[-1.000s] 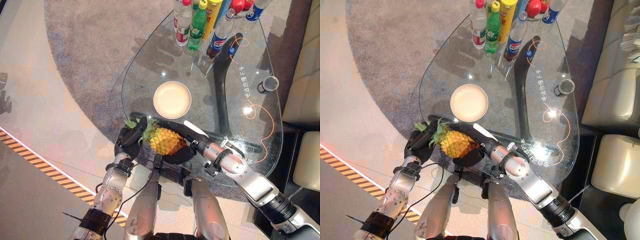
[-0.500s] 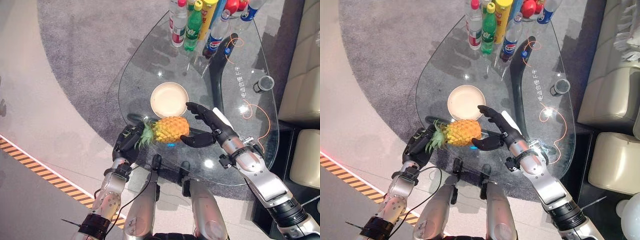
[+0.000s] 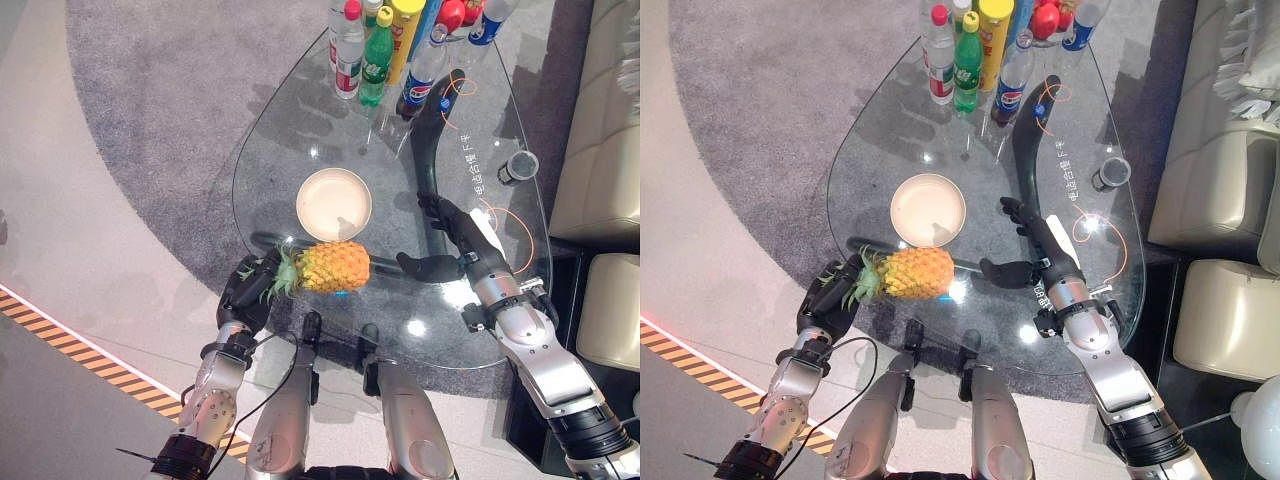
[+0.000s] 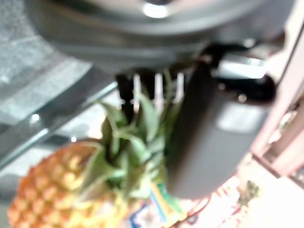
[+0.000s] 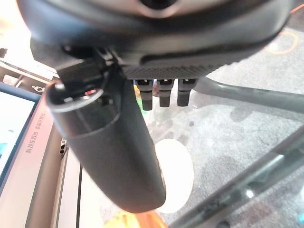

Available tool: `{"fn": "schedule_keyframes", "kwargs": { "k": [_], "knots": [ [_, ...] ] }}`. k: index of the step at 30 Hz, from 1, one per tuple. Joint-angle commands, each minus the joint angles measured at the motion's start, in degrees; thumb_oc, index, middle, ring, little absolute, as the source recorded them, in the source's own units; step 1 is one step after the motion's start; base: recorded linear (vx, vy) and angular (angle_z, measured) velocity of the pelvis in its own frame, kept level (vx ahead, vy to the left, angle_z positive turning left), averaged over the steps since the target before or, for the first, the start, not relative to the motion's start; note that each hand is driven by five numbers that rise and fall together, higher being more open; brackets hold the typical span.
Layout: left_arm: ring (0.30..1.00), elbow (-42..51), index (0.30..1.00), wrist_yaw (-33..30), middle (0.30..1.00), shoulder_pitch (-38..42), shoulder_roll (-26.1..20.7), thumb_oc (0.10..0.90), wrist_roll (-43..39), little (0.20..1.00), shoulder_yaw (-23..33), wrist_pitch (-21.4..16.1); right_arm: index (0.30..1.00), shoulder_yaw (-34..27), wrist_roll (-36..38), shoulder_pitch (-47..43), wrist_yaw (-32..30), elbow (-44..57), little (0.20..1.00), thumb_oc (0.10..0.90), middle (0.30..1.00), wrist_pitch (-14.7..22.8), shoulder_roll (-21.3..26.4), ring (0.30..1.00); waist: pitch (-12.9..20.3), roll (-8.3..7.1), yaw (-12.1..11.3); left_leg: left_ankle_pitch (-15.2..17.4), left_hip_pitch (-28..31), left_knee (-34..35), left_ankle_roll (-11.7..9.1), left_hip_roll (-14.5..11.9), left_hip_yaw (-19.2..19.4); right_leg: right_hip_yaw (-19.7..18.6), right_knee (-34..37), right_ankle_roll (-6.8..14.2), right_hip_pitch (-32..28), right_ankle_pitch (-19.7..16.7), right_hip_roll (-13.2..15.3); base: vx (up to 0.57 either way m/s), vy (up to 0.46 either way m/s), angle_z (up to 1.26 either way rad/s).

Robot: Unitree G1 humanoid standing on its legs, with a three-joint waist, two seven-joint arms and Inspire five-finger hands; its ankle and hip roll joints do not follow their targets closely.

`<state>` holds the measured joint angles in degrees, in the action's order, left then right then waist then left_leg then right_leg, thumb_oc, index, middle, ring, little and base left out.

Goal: Pick up the fruit to the plate

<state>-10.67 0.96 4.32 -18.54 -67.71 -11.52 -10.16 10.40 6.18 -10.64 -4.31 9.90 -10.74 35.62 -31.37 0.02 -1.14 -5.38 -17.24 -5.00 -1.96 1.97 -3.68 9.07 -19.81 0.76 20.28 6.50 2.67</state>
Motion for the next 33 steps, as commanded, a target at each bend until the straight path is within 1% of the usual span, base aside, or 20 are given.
{"fn": "schedule_keyframes", "kwargs": {
  "k": [1, 4, 5, 6, 8, 10, 12, 14, 15, 18, 23, 26, 30, 33],
  "knots": [
    [0.300, 9.99, 0.300, 4.66, 0.300, 1.18, -0.86, 0.100, 3.09, 0.200, 4.96, -5.45, 0.900, -1.32, 0.04, -2.95, 0.01, 5.80, 0.900, 0.800, 0.900, 5.74, 0.72, 0.900, 1.57, -1.84, 0.38, 8.16, 0.77, -7.79, 1.22, 2.30, 2.06, -3.48, 7.27, 3.30, -4.89, -4.02, -0.50, 0.00, 0.000, 0.00],
    [0.300, 10.87, 0.300, 2.26, 0.300, 1.66, -1.41, 0.100, 7.68, 0.200, 5.94, -9.05, 0.900, -0.73, 0.54, -2.88, 1.02, 5.55, 0.900, 0.800, 0.900, 5.29, 0.44, 0.900, 1.57, -1.77, 0.45, 8.09, 0.70, -7.82, 1.09, 2.22, 2.06, -3.62, 7.14, 3.23, -4.79, -3.86, -0.61, 0.00, 0.000, 0.00],
    [0.300, 10.95, 0.300, 1.91, 0.300, 1.70, -1.45, 0.100, 8.32, 0.200, 5.99, -9.50, 0.900, -0.67, 0.64, -2.88, 1.13, 5.52, 0.900, 0.800, 0.900, 5.13, 0.43, 0.900, 1.57, -1.77, 0.45, 8.08, 0.69, -7.83, 1.07, 2.21, 2.06, -3.63, 7.13, 3.22, -4.78, -3.85, -0.61, 0.00, 0.000, 0.00],
    [0.300, 11.85, 0.300, -0.13, 0.300, 2.33, -1.82, 0.100, 11.58, 0.200, 6.59, -11.07, 0.900, -0.31, 1.35, -2.92, 1.76, 5.53, 0.900, 0.800, 0.900, 4.33, 0.48, 0.900, 1.57, -1.75, 0.45, 7.97, 0.49, -8.03, 0.95, 2.22, 1.99, -3.69, 7.00, 3.16, -4.66, -3.82, -0.65, 0.00, 0.000, 0.00],
    [0.300, 12.98, 0.300, -1.56, 0.300, 3.10, -2.10, 0.100, 14.07, 0.200, 7.05, -12.67, 0.900, 0.33, 2.21, -2.76, 2.45, 5.25, 0.900, 0.800, 0.900, 3.71, 0.21, 0.900, 1.57, -1.70, 0.46, 7.83, 0.14, -8.17, 0.84, 2.24, 1.86, -3.73, 6.85, 3.05, -4.42, -3.71, -0.72, 0.00, 0.000, 0.00],
    [0.300, 13.48, 0.300, -2.22, 0.300, 3.66, -2.24, 0.100, 15.40, 0.200, 7.32, -13.34, 0.900, 0.89, 2.61, -2.70, 3.03, 4.60, 0.900, 0.800, 0.900, 3.74, -0.08, 0.900, 1.57, -1.66, 0.43, 7.81, -0.06, -8.33, 0.78, 2.26, 1.77, -3.71, 6.66, 3.04, -4.21, -3.64, -0.69, 0.00, 0.000, 0.00],
    [0.300, 14.17, 0.300, -4.43, 0.300, 5.07, -2.48, 0.100, 20.02, 0.200, 7.47, -15.25, 0.900, 2.58, 3.05, -3.15, 4.28, 3.60, 0.900, 0.800, 0.900, 2.65, -0.65, 0.900, 1.57, -1.59, 0.40, 7.68, -0.39, -8.61, 0.62, 2.25, 1.69, -3.65, 6.22, 2.98, -3.77, -3.53, -0.67, 0.00, 0.000, 0.00],
    [0.300, 14.24, 0.300, -6.35, 0.300, 6.58, -2.86, 0.100, 23.23, 0.200, 7.42, -16.46, 0.900, 3.89, 3.73, -3.99, 4.26, 2.41, 0.900, 0.800, 0.900, 1.62, -0.97, 0.900, 1.57, -1.58, 0.47, 7.59, -0.77, -8.90, 0.49, 2.26, 1.68, -3.67, 5.85, 2.89, -3.31, -3.47, -0.63, 0.00, 0.000, 0.00],
    [0.300, 14.23, 0.300, -6.50, 0.300, 6.69, -2.88, 0.100, 23.53, 0.200, 7.41, -16.61, 0.900, 3.97, 3.74, -4.10, 4.26, 2.31, 0.900, 0.800, 0.900, 1.57, -0.99, 0.900, 1.57, -1.60, 0.49, 7.59, -0.84, -8.94, 0.49, 2.27, 1.69, -3.68, 5.81, 2.89, -3.24, -3.46, -0.62, 0.00, 0.000, 0.00],
    [0.300, 14.41, 0.300, -10.39, 0.300, 9.73, -3.65, 0.100, 28.62, 0.200, 7.32, -18.42, 0.900, 6.23, 4.62, -5.62, 3.86, -0.53, 0.900, 0.800, 0.900, 0.64, -1.73, 0.900, 1.57, -1.53, 0.70, 7.45, -1.93, -9.48, 0.30, 2.21, 1.76, -4.02, 5.28, 2.83, -2.04, -3.53, -0.58, 0.00, 0.000, 0.00],
    [0.300, 13.21, 0.300, -18.54, 0.300, 14.56, -5.04, 0.100, 39.75, 0.200, 6.58, -19.65, 0.900, 8.86, 5.97, -8.45, 4.41, -3.08, 0.900, 0.800, 0.900, -1.01, -2.29, 0.900, 1.57, -1.75, 1.31, 7.33, -3.34, -10.12, 0.21, 2.09, 2.27, -4.96, 4.66, 2.95, -0.14, -3.87, -0.71, 0.00, 0.003, -0.01],
    [0.300, 11.50, 0.300, -22.41, 0.300, 17.69, -6.17, 0.100, 44.75, 0.200, 6.34, -20.26, 0.900, 10.61, 6.79, -10.48, 5.09, -4.47, 0.900, 0.800, 0.900, -2.14, -2.70, 0.900, 1.57, -1.79, 1.69, 7.23, -4.28, -10.43, 0.16, 2.05, 2.67, -5.66, 4.18, 2.98, 1.18, -4.04, -0.89, -0.01, 0.018, -0.05],
    [0.300, 9.31, 0.300, -25.52, 0.300, 21.03, -6.95, 0.100, 47.71, 0.200, 6.01, -19.68, 0.900, 12.62, 7.71, -12.86, 5.93, -5.66, 0.900, 0.800, 0.900, -3.99, -3.00, 0.900, 1.57, -1.76, 2.21, 7.07, -5.24, -10.77, 0.06, 1.96, 3.13, -6.30, 3.84, 2.97, 2.46, -4.25, -0.98, -0.01, 0.024, -0.14],
    [0.300, 6.27, 0.300, -29.62, 0.300, 24.23, -7.98, 0.100, 52.15, 0.200, 5.43, -19.52, 0.900, 14.64, 8.99, -15.33, 6.99, -7.04, 0.900, 0.800, 0.900, -5.60, -3.42, 0.900, 1.57, -1.74, 2.73, 7.04, -6.55, -11.52, -0.15, 1.94, 3.57, -6.92, 3.45, 2.93, 3.96, -4.54, -1.01, -0.01, 0.029, -0.07]
  ]
}}
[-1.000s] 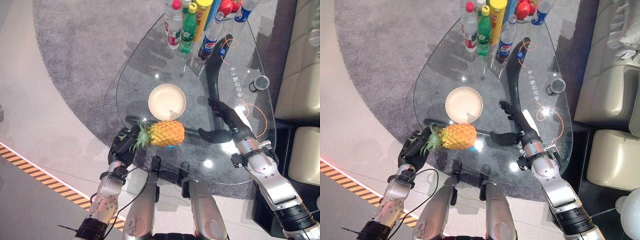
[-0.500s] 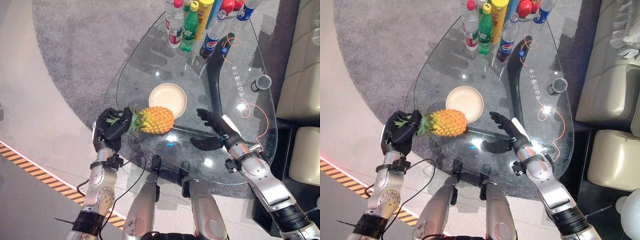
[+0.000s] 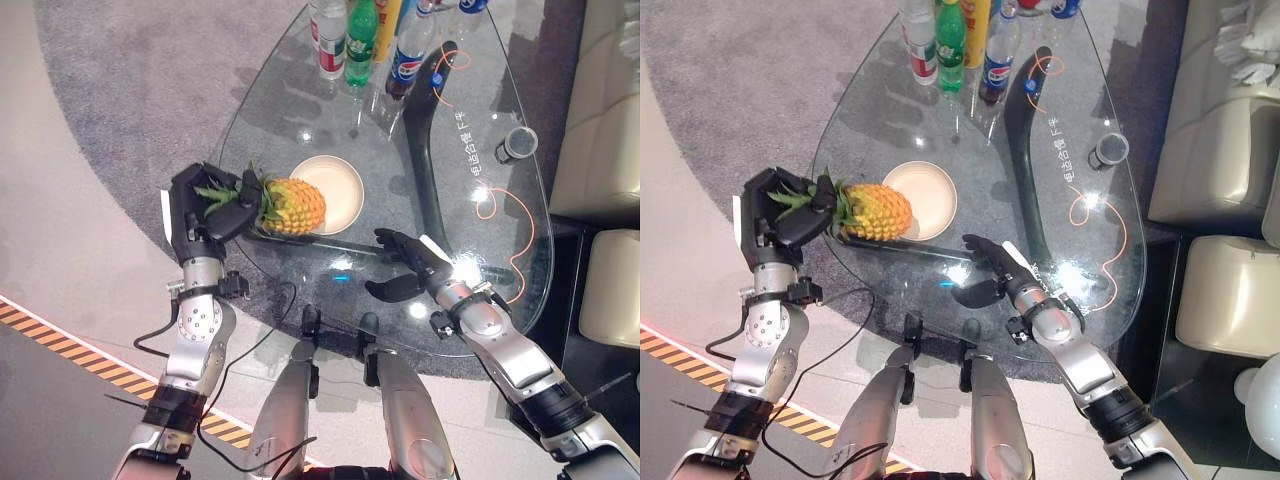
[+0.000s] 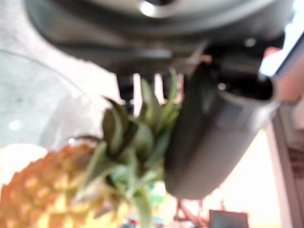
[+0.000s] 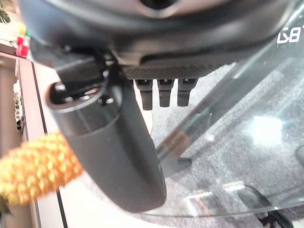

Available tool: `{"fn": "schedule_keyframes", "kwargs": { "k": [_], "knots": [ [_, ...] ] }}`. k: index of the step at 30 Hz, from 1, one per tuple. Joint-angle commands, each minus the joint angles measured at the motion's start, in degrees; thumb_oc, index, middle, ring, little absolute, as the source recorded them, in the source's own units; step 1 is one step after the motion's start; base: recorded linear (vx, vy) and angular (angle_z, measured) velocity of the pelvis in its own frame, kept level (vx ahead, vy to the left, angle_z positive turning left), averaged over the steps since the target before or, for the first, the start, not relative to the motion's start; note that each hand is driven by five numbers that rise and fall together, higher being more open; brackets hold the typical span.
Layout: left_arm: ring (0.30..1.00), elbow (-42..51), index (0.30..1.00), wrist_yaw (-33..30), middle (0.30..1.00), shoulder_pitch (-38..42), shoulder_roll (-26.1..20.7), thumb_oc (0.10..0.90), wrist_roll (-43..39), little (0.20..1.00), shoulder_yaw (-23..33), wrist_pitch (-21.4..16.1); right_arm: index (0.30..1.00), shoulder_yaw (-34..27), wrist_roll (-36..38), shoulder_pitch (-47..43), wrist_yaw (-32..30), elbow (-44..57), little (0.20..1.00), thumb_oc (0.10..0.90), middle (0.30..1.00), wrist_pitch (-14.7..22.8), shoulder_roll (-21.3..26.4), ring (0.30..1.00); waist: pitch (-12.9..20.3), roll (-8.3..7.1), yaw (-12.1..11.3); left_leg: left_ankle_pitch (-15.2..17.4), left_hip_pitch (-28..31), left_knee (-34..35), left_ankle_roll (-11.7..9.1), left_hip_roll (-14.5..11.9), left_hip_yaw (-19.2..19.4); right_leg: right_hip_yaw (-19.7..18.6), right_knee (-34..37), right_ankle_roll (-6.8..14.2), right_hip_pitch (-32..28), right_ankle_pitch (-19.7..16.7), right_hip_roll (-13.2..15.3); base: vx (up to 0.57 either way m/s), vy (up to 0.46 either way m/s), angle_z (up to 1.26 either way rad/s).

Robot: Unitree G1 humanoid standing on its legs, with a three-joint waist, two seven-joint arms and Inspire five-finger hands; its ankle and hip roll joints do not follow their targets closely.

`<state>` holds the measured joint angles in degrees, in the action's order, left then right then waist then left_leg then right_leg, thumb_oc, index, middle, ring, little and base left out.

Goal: Pick up the fruit to the plate

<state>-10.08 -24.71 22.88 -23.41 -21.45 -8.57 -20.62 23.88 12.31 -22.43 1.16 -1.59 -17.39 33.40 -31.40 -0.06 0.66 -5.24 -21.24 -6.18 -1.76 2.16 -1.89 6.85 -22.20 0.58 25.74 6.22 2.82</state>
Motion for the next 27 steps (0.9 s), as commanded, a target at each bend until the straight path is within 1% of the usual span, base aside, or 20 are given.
{"fn": "schedule_keyframes", "kwargs": {
  "k": [1, 6, 9, 13, 16, 19, 27],
  "knots": [
    [0.300, 4.95, 0.300, -4.86, 0.300, 6.38, -3.37, 0.100, 6.73, 0.200, 2.40, -9.05, 0.900, 1.68, 3.30, -4.09, 1.74, 4.34, 0.900, 0.800, 0.900, 0.56, -1.25, 0.900, 1.60, -1.63, 1.08, 6.85, -2.94, -10.39, -0.37, 1.69, 1.97, -4.84, 5.74, 3.11, -1.00, -4.33, -1.17, 0.00, 0.032, -0.14],
    [0.300, 0.52, 0.300, -8.26, 0.300, 10.26, -3.47, 0.100, 8.30, 0.200, 1.35, -9.82, 0.900, 4.29, 4.37, -7.06, 3.08, 2.52, 0.900, 0.800, 0.900, -1.52, -2.30, 0.900, 1.60, -1.45, 1.84, 6.80, -5.45, -11.23, -0.47, 1.60, 2.75, -5.73, 4.73, 3.21, 2.06, -4.63, -1.09, -0.01, 0.037, -0.08],
    [0.300, -0.79, 0.300, -9.05, 0.300, 11.69, -3.54, 0.100, 9.18, 0.200, 0.75, -9.84, 0.900, 5.13, 5.00, -8.06, 3.42, 2.10, 0.900, 0.800, 0.900, -2.20, -2.69, 0.900, 1.60, -1.41, 2.10, 6.84, -6.41, -11.48, -0.49, 1.67, 2.99, -6.02, 4.28, 3.32, 3.35, -4.74, -1.08, -0.01, 0.024, -0.04],
    [0.300, -3.13, 0.300, -9.71, 0.300, 14.24, -3.40, 0.100, 10.29, 0.200, 0.15, -9.75, 0.900, 6.84, 5.91, -10.25, 5.10, 1.73, 0.900, 0.800, 0.900, -4.24, -3.19, 0.900, 1.60, -1.23, 2.46, 6.78, -8.32, -11.84, -0.60, 1.78, 3.32, -6.43, 4.00, 3.35, 5.45, -5.04, -1.23, -0.01, 0.025, -0.09],
    [0.300, -5.28, 0.300, -11.08, 0.300, 16.00, -3.65, 0.100, 11.48, 0.200, -0.34, -10.21, 0.900, 8.13, 6.82, -12.06, 7.35, 0.89, 0.900, 0.800, 0.900, -5.49, -3.08, 0.900, 1.60, -1.09, 2.63, 6.76, -9.64, -12.25, -0.76, 1.72, 3.53, -6.64, 3.71, 3.39, 6.86, -5.22, -1.23, 0.00, 0.027, -0.07],
    [0.300, -7.92, 0.300, -12.10, 0.300, 18.25, -3.49, 0.100, 12.00, 0.200, -0.80, -10.91, 0.900, 9.53, 7.77, -13.85, 8.26, 0.25, 0.900, 0.800, 0.900, -6.62, -3.29, 0.900, 1.60, -0.95, 2.92, 6.76, -11.28, -12.78, -0.90, 1.69, 3.80, -6.87, 3.39, 3.41, 8.65, -5.46, -1.25, 0.00, 0.032, -0.03],
    [0.300, -12.82, 0.300, -13.45, 0.300, 22.07, -3.23, 0.100, 13.59, 0.200, -1.67, -11.85, 0.900, 10.86, 8.47, -16.70, 8.25, -2.16, 0.900, 0.800, 0.900, -7.32, -4.13, 0.900, 1.60, -0.70, 3.44, 6.65, -14.55, -13.72, -1.02, 1.84, 4.24, -7.25, 2.99, 3.46, 12.19, -6.18, -1.34, 0.00, 0.028, -0.07]
  ]
}}
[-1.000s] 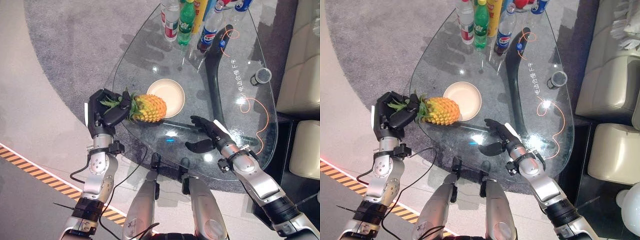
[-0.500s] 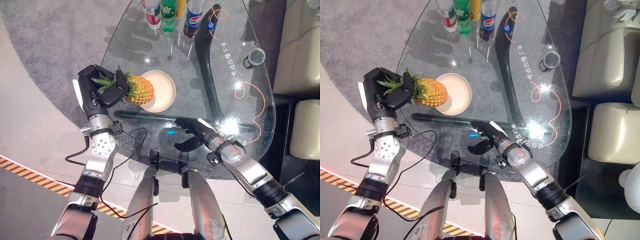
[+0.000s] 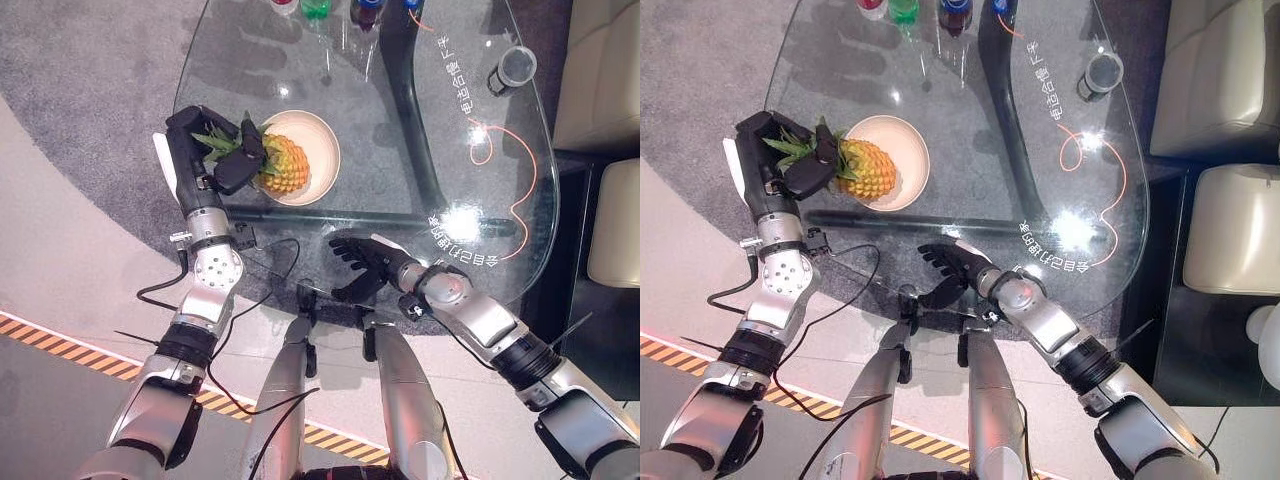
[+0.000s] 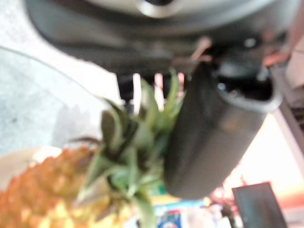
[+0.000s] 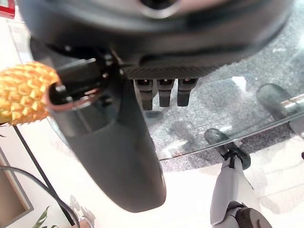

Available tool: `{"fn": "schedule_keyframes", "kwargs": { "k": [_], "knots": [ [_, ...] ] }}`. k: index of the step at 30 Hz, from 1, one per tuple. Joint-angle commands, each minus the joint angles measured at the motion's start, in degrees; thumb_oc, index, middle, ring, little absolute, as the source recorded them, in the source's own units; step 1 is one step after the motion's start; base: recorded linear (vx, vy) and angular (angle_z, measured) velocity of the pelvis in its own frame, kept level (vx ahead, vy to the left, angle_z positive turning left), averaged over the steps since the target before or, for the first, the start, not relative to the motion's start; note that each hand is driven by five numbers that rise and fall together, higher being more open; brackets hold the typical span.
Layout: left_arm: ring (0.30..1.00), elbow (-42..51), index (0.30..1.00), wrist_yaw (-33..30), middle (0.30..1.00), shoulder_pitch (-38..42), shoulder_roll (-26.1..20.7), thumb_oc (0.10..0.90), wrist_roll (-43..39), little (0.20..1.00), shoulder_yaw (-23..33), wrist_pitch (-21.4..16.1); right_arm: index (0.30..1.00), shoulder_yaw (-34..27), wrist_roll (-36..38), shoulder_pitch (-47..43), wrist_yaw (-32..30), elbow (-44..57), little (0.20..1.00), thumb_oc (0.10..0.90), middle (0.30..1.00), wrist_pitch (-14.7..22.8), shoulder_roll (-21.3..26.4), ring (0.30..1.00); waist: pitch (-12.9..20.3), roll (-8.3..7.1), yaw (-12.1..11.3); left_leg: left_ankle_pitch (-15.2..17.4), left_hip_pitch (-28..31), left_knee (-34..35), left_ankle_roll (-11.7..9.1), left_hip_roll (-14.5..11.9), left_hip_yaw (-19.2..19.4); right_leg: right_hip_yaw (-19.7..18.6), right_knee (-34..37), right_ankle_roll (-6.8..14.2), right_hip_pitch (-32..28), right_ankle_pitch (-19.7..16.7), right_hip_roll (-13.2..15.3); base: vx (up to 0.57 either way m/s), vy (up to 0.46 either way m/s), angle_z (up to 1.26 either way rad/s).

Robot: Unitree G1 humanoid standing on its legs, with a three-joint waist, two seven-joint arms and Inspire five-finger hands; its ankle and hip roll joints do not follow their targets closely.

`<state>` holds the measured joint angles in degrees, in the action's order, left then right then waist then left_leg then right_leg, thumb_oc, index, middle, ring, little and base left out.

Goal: Pick up the fruit to the plate

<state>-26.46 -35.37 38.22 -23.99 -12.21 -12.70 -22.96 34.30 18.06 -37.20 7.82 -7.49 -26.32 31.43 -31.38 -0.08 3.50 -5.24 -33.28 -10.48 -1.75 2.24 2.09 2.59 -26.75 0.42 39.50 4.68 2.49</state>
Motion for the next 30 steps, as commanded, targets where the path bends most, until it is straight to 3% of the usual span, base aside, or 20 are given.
{"fn": "schedule_keyframes", "kwargs": {
  "k": [1, 10, 26, 30],
  "knots": [
    [0.300, 3.18, 0.300, -3.14, 0.300, 7.22, -2.64, 0.100, 5.03, 0.200, 2.35, -9.28, 0.900, 0.50, 2.86, -2.28, 1.42, 3.40, 0.900, 0.800, 0.900, 1.58, -2.23, 0.900, 1.59, -0.64, 0.68, 6.58, -2.85, -9.42, -1.08, 1.78, 0.31, -3.12, 7.54, 3.66, -1.18, -4.73, -1.08, 0.00, 0.000, 0.00],
    [0.300, 0.47, 0.300, -6.93, 0.300, 9.66, -2.75, 0.100, 8.67, 0.200, 1.94, -9.60, 0.900, 0.59, 3.19, -3.34, 0.86, 2.23, 0.900, 0.800, 0.900, 2.12, -2.38, 0.900, 1.59, -0.35, 1.10, 6.28, -5.77, -9.95, -1.15, 2.14, 0.46, -3.35, 7.59, 3.83, 1.85, -5.67, -0.89, 0.00, 0.007, -0.02],
    [0.300, -2.67, 0.300, -10.28, 0.300, 14.23, -3.52, 0.100, 17.29, 0.200, 0.12, -7.37, 0.900, 0.49, 2.73, -5.05, 1.76, 2.17, 0.900, 0.800, 0.900, 0.21, -2.72, 0.900, 1.59, 0.16, 1.91, 6.06, -10.49, -11.55, -1.32, 2.51, 0.97, -4.00, 6.42, 4.09, 6.84, -6.73, -1.01, 0.00, 0.006, -0.03],
    [0.300, -3.73, 0.300, -11.51, 0.300, 15.84, -3.68, 0.100, 19.41, 0.200, -0.69, -5.37, 0.900, 0.29, 2.68, -5.67, 1.88, 1.96, 0.900, 0.800, 0.900, -0.26, -3.00, 0.900, 1.59, 0.15, 2.10, 5.86, -12.16, -11.94, -1.44, 2.59, 0.92, -4.06, 6.01, 4.22, 8.60, -7.10, -1.16, 0.00, 0.000, 0.00]
  ]
}}
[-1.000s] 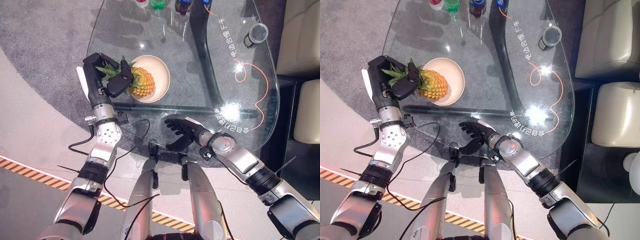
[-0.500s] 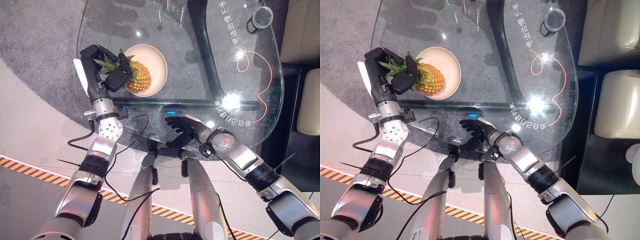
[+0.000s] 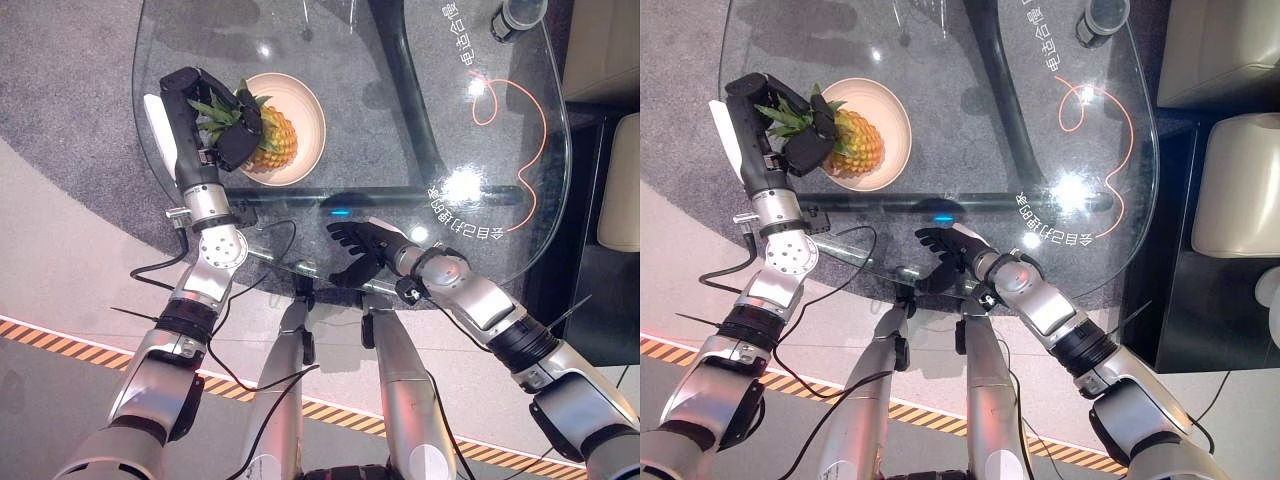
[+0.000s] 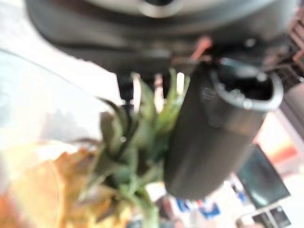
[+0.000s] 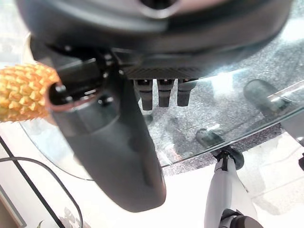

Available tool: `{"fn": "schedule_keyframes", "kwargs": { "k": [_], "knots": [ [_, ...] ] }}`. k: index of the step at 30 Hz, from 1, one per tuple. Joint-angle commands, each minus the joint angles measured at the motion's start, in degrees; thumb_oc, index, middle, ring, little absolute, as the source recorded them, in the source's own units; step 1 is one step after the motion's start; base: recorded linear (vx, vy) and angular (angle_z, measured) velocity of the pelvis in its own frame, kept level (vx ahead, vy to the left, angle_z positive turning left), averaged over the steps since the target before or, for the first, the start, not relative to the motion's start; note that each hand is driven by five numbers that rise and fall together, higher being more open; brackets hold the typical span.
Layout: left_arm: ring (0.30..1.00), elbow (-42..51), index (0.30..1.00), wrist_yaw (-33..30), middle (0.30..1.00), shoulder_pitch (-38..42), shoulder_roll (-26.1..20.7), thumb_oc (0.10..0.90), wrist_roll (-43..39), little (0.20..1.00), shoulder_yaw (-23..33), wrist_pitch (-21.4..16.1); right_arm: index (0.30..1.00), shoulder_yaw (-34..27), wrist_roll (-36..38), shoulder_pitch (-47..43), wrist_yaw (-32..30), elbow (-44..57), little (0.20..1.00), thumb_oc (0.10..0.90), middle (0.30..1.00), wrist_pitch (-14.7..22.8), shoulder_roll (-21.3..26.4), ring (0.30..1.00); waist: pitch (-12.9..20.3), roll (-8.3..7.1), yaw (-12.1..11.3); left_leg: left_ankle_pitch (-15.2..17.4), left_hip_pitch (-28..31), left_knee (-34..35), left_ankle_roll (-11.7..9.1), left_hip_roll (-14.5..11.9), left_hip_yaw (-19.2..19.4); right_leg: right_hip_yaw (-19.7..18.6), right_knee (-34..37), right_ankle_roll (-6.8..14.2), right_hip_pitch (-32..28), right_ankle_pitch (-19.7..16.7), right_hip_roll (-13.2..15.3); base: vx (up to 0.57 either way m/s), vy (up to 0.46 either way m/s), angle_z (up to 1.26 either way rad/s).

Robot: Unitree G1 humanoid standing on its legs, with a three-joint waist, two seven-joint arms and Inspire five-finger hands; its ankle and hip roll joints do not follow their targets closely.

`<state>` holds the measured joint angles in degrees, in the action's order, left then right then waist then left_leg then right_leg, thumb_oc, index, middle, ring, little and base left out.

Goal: Pick up the fruit to the plate

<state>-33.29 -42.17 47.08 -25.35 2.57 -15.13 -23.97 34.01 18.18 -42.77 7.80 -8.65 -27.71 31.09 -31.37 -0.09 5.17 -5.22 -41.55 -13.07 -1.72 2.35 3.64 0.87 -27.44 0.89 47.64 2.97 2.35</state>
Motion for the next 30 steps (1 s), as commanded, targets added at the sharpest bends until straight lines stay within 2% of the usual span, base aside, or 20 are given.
{"fn": "schedule_keyframes", "kwargs": {
  "k": [1, 7, 20, 21, 22, 23, 24, 30],
  "knots": [
    [0.300, 2.80, 0.300, -4.80, 0.300, 7.23, -2.37, 0.100, 4.64, 0.200, 1.64, -4.08, 0.900, 0.57, 2.72, -0.31, 1.92, 3.12, 0.900, 0.800, 0.900, 0.97, -2.58, 0.900, 1.58, 0.14, 0.45, 5.81, -4.22, -9.48, -1.51, 2.48, -0.62, -2.37, 6.60, 3.76, 0.77, -5.42, -1.05, 0.00, 0.000, 0.00],
    [0.300, -0.25, 0.300, -7.14, 0.300, 9.25, -2.34, 0.100, 5.58, 0.200, -0.35, -1.49, 0.900, 1.02, 3.01, -1.23, 2.14, 2.13, 0.900, 0.800, 0.900, 1.02, -2.44, 0.900, 1.58, 0.39, 0.75, 6.12, -6.35, -10.63, -1.77, 2.34, -0.63, -2.42, 5.26, 4.15, 3.36, -5.30, -1.02, 0.01, 0.024, -0.02],
    [0.300, -4.07, 0.300, -7.31, 0.300, 11.08, -2.99, 0.100, 3.97, 0.200, -2.24, 1.60, 0.900, 1.87, 3.36, -3.29, 1.82, -0.09, 0.900, 0.800, 0.900, 2.63, -2.53, 0.900, 1.58, 0.40, 0.77, 5.79, -8.69, -10.90, -2.00, 2.34, -0.72, -2.40, 4.63, 4.55, 6.10, -5.68, -1.26, 0.00, 0.001, -0.01],
    [0.408, -4.29, 0.408, -7.29, 0.408, 11.22, -3.00, 0.226, 3.98, 0.326, -2.25, 1.65, 0.900, 1.79, 3.25, -3.37, 1.90, -0.29, 0.900, 0.800, 0.900, 2.84, -2.61, 0.900, 1.58, 0.38, 0.77, 5.73, -8.70, -10.75, -2.00, 2.34, -0.75, -2.40, 4.70, 4.57, 6.14, -5.71, -1.29, 0.00, 0.000, 0.00],
    [0.476, -4.58, 0.476, -7.31, 0.476, 11.32, -3.07, 0.306, 3.97, 0.406, -2.29, 1.59, 0.900, 1.79, 3.29, -3.44, 1.92, -0.42, 0.900, 0.800, 0.900, 3.03, -2.55, 0.900, 1.58, 0.36, 0.79, 5.66, -8.69, -10.65, -2.04, 2.37, -0.76, -2.43, 4.86, 4.56, 6.10, -5.75, -1.32, 0.00, 0.000, 0.00],
    [0.674, -4.67, 0.674, -6.65, 0.674, 11.27, -3.12, 0.536, 3.86, 0.636, -2.32, 1.70, 0.900, 1.76, 3.30, -3.36, 1.84, -0.37, 0.900, 0.800, 0.900, 3.16, -2.44, 0.900, 1.58, 0.35, 0.78, 5.60, -8.66, -10.57, -2.09, 2.42, -0.82, -2.44, 4.98, 4.56, 6.01, -5.78, -1.34, 0.00, 0.000, 0.00],
    [0.900, -4.82, 0.900, -6.84, 0.900, 11.16, -3.12, 0.800, 3.88, 0.900, -2.39, 1.96, 0.900, 1.82, 3.33, -3.29, 1.77, -0.39, 0.900, 0.800, 0.900, 3.33, -2.38, 0.900, 1.58, 0.36, 0.78, 5.56, -8.60, -10.54, -2.13, 2.42, -0.84, -2.44, 4.97, 4.57, 5.97, -5.80, -1.36, 0.00, 0.000, 0.00],
    [0.900, -5.15, 0.900, -8.07, 0.900, 10.96, -3.60, 0.800, 4.06, 0.900, -2.42, 2.50, 0.900, 1.85, 3.20, -2.71, 1.97, -0.09, 0.900, 0.800, 0.900, 4.17, -2.21, 0.900, 1.58, 0.28, 0.79, 5.39, -7.77, -10.10, -2.17, 2.57, -1.09, -2.39, 5.46, 4.52, 5.00, -5.87, -1.38, 0.00, 0.000, 0.00]
  ]
}}
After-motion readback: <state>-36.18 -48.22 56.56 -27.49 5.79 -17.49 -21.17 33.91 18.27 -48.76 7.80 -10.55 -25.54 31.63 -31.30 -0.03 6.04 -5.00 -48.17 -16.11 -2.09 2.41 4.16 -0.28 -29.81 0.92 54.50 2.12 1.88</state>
